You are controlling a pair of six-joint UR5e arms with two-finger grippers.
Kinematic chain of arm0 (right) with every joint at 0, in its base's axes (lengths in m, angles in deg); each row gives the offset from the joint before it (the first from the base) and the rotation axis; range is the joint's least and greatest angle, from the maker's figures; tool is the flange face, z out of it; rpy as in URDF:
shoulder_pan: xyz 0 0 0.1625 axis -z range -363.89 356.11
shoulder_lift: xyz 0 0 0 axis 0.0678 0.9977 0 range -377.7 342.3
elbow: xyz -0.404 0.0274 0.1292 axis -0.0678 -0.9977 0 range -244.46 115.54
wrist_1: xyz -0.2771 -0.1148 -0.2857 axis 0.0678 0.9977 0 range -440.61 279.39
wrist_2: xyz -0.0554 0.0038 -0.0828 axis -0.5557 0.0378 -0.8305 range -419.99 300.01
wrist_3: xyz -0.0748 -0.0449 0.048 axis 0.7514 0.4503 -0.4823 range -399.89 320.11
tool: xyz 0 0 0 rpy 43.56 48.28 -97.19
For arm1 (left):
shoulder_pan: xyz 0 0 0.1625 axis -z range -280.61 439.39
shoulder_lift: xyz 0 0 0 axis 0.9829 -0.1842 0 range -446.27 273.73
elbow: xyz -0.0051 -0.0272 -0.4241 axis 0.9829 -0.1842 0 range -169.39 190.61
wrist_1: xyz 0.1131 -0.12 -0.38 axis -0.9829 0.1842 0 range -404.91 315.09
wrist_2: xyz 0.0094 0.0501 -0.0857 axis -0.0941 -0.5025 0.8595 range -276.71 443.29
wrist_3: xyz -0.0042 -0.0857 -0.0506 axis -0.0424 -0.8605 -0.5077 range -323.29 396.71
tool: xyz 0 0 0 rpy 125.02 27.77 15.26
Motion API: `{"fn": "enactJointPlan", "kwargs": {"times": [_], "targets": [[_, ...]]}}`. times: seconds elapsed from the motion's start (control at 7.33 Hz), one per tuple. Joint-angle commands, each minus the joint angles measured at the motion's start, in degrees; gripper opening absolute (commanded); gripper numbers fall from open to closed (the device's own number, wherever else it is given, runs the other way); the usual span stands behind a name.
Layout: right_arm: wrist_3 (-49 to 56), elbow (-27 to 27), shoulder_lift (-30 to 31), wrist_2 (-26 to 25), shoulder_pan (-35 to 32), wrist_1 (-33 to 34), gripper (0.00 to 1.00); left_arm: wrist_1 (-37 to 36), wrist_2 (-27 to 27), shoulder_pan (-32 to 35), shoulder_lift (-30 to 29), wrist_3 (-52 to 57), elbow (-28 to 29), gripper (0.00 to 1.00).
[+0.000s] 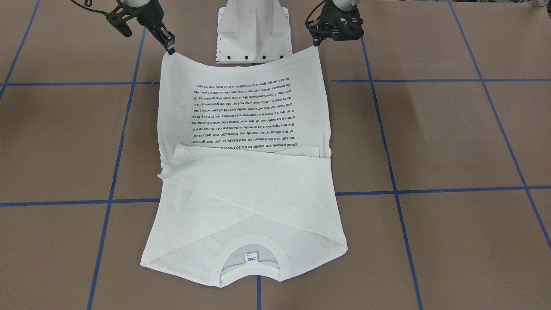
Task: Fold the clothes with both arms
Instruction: 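Grip both hem corners nearest the robot with both grippers, then lift both hem corners and fold them toward the collar with both grippers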
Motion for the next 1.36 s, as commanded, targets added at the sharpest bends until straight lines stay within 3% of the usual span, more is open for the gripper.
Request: {"fn": "enactJointPlan", "kwargs": {"times": [0.0, 0.27, 0.41, 0.55, 0.95, 1.23], "targets": [[-0.3, 3.7, 0.5, -0.3, -0.7, 0.1, 0.00, 0.0, 0.0, 0.2, 0.0, -1.1, -2.9, 0.00], [1.0, 3.6, -0.4, -0.1, -10.3, 2.5, 0.00, 0.0, 0.0, 8.4, -2.2, 2.8, -2.6, 0.00], [4.8, 2.5, -2.4, 0.3, -14.6, 3.8, 0.00, -0.1, 0.2, 14.4, -5.3, 11.0, -1.0, 0.00], [12.9, 0.4, -6.5, 2.8, -19.9, 5.8, 0.00, 0.0, 0.2, 19.4, -10.9, 13.5, 4.2, 0.00], [24.9, -14.1, -20.4, 13.9, -36.6, 9.1, 0.00, 0.8, 0.3, 28.2, -19.9, 20.0, 17.0, 0.00], [31.7, -22.2, -27.9, 15.0, -40.8, 11.9, 0.00, 5.7, 0.3, 32.7, -20.4, 23.8, 23.9, 0.00]]}}
